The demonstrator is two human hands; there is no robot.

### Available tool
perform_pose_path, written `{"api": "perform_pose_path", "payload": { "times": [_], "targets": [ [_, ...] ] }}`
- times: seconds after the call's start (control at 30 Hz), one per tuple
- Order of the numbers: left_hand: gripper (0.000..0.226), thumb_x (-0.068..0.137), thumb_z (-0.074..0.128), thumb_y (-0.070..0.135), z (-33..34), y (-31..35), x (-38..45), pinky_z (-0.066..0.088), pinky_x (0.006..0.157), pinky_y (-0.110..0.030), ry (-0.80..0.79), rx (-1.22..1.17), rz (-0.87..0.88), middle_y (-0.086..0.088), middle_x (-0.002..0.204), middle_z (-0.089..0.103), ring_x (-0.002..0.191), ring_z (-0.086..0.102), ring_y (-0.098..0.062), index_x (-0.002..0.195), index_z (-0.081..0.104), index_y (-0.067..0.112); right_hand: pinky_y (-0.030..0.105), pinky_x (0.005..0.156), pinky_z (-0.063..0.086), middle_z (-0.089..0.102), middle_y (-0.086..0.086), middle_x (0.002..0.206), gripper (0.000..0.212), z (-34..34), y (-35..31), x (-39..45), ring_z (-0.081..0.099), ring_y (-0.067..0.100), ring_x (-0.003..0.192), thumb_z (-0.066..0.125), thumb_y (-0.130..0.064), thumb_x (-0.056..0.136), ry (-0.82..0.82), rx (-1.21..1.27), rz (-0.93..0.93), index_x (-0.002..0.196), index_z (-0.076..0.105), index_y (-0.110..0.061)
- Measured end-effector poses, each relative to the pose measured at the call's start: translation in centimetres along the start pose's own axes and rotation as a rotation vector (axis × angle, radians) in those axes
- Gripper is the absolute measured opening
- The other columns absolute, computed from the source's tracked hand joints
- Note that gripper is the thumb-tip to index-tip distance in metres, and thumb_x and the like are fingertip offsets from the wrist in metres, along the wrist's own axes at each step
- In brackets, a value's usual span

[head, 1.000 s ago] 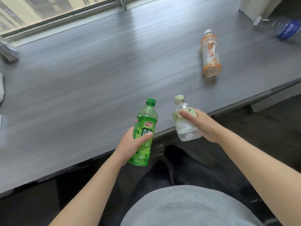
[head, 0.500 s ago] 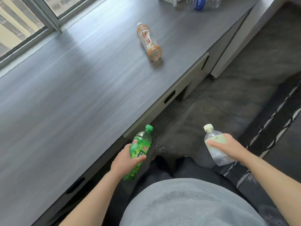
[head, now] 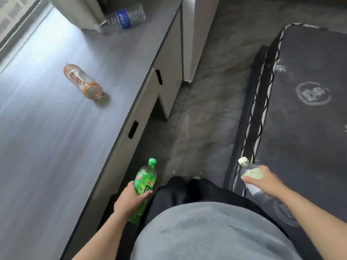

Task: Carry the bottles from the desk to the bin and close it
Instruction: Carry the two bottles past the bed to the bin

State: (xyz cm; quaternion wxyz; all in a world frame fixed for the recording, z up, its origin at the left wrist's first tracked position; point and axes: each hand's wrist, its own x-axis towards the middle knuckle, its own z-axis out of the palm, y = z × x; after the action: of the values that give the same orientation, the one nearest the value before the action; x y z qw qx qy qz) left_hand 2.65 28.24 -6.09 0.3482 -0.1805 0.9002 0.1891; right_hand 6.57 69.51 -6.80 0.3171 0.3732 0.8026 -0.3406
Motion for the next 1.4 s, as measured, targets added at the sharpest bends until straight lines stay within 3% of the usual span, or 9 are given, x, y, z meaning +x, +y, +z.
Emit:
{"api": "perform_pose_path", "payload": {
  "times": [0.27, 0.43, 0.6, 0.77, 0.9, 1.03, 1.2, 1.27, 1.4],
  "targets": [
    [0.067, 0.071, 0.067, 0.056, -2.5, 2.7, 4.1, 0.051, 0.083, -0.038, -0.094, 0.086, -0.025, -0.005, 0.104, 0.061, 0.095, 0.06, -0.025, 0.116, 0.044, 0.013, 0.042, 0.092, 0.048, 0.059, 0.006, 0.12, 0.081, -2.0, -1.2, 2.2, 0.056, 0.029, 0.108, 0.076, -0.056, 0.061, -0.013, 0.061, 0.072, 0.126, 0.042, -0.02],
    [0.071, 0.072, 0.068, 0.054, -5.2, 7.4, 8.5, 0.052, 0.081, -0.038, -0.135, 0.14, 0.026, -0.011, 0.11, 0.063, 0.097, 0.061, -0.028, 0.12, 0.043, 0.009, 0.041, 0.092, 0.047, 0.058, 0.007, 0.121, 0.085, -3.1, -2.4, 3.4, 0.056, 0.03, 0.109, 0.076, -0.055, 0.063, 0.021, 0.104, 0.129, 0.13, 0.039, -0.018],
    [0.067, 0.072, 0.066, 0.056, -8.0, 15.2, 13.0, 0.049, 0.075, -0.034, -0.111, 0.238, 0.139, -0.009, 0.111, 0.063, 0.097, 0.062, -0.028, 0.118, 0.045, 0.011, 0.035, 0.081, 0.046, 0.062, 0.012, 0.117, 0.078, -4.8, -1.8, 4.1, 0.058, 0.032, 0.103, 0.074, -0.053, 0.068, 0.089, 0.11, 0.251, 0.127, 0.041, -0.014],
    [0.063, 0.07, 0.069, 0.053, -9.9, 23.7, 17.3, 0.044, 0.072, -0.032, -0.087, 0.246, 0.227, -0.006, 0.106, 0.062, 0.092, 0.059, -0.026, 0.113, 0.047, 0.013, 0.039, 0.076, 0.046, 0.063, 0.017, 0.1, 0.05, -7.1, 0.2, 5.9, 0.06, 0.032, 0.089, 0.079, -0.036, 0.071, 0.137, 0.304, 0.358, 0.1, 0.053, -0.005],
    [0.062, 0.07, 0.069, 0.052, -10.0, 29.7, 20.3, 0.047, 0.072, -0.034, -0.065, 0.248, 0.235, -0.008, 0.104, 0.063, 0.094, 0.061, -0.029, 0.112, 0.047, 0.011, 0.04, 0.072, 0.046, 0.057, 0.009, 0.079, 0.027, -10.7, -0.1, 9.9, 0.05, 0.019, 0.069, 0.074, -0.028, 0.078, 0.081, 0.301, 0.303, 0.072, 0.053, -0.011],
    [0.065, 0.071, 0.069, 0.051, -8.9, 33.6, 21.7, 0.05, 0.074, -0.036, -0.082, 0.187, 0.16, -0.01, 0.101, 0.063, 0.088, 0.061, -0.029, 0.114, 0.047, 0.008, 0.028, 0.057, 0.041, 0.059, 0.005, 0.08, 0.032, -16.7, -2.8, 13.9, 0.057, 0.016, 0.065, 0.077, -0.036, 0.073, 0.168, 0.327, 0.296, 0.072, 0.055, -0.013],
    [0.068, 0.072, 0.07, 0.049, -9.6, 36.6, 23.7, 0.041, 0.07, -0.033, -0.115, 0.191, 0.057, -0.014, 0.105, 0.063, 0.084, 0.052, -0.025, 0.116, 0.046, 0.003, 0.032, 0.072, 0.041, 0.059, 0.009, 0.1, 0.052, -24.4, -7.8, 20.3, 0.058, 0.027, 0.086, 0.075, -0.047, 0.071, 0.145, 0.334, 0.253, 0.102, 0.05, -0.013],
    [0.07, 0.071, 0.071, 0.05, -10.3, 37.7, 24.8, 0.042, 0.071, -0.033, -0.113, 0.172, 0.025, -0.014, 0.104, 0.062, 0.088, 0.055, -0.028, 0.118, 0.046, 0.003, 0.032, 0.072, 0.041, 0.059, 0.007, 0.098, 0.052, -26.8, -10.2, 22.8, 0.058, 0.026, 0.085, 0.074, -0.048, 0.071, 0.16, 0.322, 0.234, 0.099, 0.049, -0.013],
    [0.075, 0.068, 0.073, 0.051, -12.3, 41.2, 28.5, 0.049, 0.084, -0.036, -0.127, 0.162, -0.019, -0.019, 0.115, 0.063, 0.104, 0.06, -0.033, 0.119, 0.048, 0.003, 0.026, 0.055, 0.042, 0.064, 0.006, 0.085, 0.037, -30.3, -14.4, 27.8, 0.061, 0.017, 0.068, 0.077, -0.041, 0.07, 0.14, 0.339, 0.185, 0.089, 0.058, -0.015]
  ]
}}
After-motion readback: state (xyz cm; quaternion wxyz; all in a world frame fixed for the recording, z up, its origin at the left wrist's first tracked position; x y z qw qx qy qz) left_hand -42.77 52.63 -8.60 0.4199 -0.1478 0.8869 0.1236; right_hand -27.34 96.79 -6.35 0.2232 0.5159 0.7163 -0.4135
